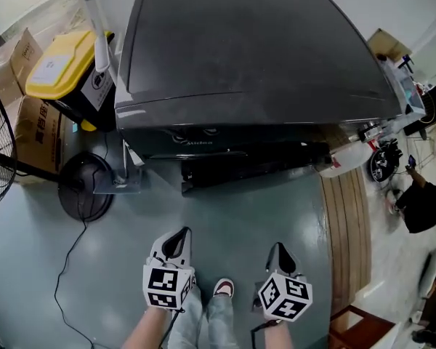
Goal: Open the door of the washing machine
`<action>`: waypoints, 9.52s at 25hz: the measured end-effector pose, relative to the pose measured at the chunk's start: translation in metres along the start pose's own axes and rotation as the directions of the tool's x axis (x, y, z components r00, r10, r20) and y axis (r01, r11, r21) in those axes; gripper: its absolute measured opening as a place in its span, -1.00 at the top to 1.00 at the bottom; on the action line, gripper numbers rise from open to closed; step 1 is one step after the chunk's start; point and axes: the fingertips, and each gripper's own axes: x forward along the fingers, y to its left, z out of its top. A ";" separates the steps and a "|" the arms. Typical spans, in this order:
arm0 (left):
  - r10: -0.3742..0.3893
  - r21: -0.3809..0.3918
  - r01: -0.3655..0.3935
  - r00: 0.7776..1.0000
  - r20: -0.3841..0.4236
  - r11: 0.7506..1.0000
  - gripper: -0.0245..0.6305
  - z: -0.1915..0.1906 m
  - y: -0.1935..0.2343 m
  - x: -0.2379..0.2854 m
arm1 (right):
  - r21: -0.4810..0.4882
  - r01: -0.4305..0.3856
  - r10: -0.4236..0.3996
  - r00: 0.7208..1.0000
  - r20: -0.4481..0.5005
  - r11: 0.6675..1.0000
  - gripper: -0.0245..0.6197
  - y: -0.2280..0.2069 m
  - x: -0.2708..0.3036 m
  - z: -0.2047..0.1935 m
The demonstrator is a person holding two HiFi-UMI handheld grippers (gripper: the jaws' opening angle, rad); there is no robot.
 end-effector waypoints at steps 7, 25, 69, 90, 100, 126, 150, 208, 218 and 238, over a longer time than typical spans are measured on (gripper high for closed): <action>-0.008 0.018 0.008 1.000 0.026 1.000 0.91 0.007 0.003 0.002 | 0.004 0.010 -0.010 1.000 -0.015 1.000 0.91 -0.005 -0.002 -0.009; -0.192 0.213 0.192 0.981 -0.019 0.958 0.37 0.035 -0.006 0.029 | 0.046 0.046 -0.045 0.999 -0.025 0.998 0.91 -0.013 -0.004 -0.012; -0.336 0.405 0.358 0.933 -0.127 0.841 0.50 0.067 -0.004 0.092 | 0.143 0.129 -0.124 0.991 -0.045 0.981 0.91 -0.020 0.012 -0.009; -0.359 0.412 0.393 0.919 -0.162 0.822 0.60 0.036 -0.032 0.065 | 0.139 0.121 -0.118 0.993 -0.027 0.983 0.91 -0.031 -0.006 -0.017; -0.357 0.417 0.397 0.918 -0.174 0.818 0.62 0.022 -0.044 0.054 | 0.121 0.103 -0.099 0.995 -0.033 0.987 0.91 -0.032 -0.018 -0.031; -0.323 0.332 0.368 0.928 -0.184 0.868 0.63 -0.012 -0.083 0.027 | 0.124 0.128 -0.125 0.992 -0.036 0.984 0.91 -0.066 -0.051 -0.053; -0.380 0.310 0.439 0.895 -0.235 0.843 0.63 -0.042 -0.126 0.004 | 0.131 0.146 -0.142 0.989 -0.041 0.981 0.91 -0.081 -0.057 -0.058; -0.397 0.208 0.477 0.855 -0.333 0.854 0.56 -0.125 -0.312 -0.019 | 0.242 0.315 -0.313 0.949 -0.048 0.918 0.91 -0.234 -0.177 -0.131; -0.404 0.214 0.490 0.848 -0.345 0.845 0.56 -0.132 -0.356 -0.012 | 0.282 0.344 -0.345 0.937 -0.047 0.896 0.91 -0.269 -0.198 -0.142; -0.434 0.162 0.505 0.836 -0.337 0.848 0.56 -0.135 -0.429 0.012 | 0.370 0.425 -0.427 0.901 -0.082 0.826 0.91 -0.320 -0.229 -0.165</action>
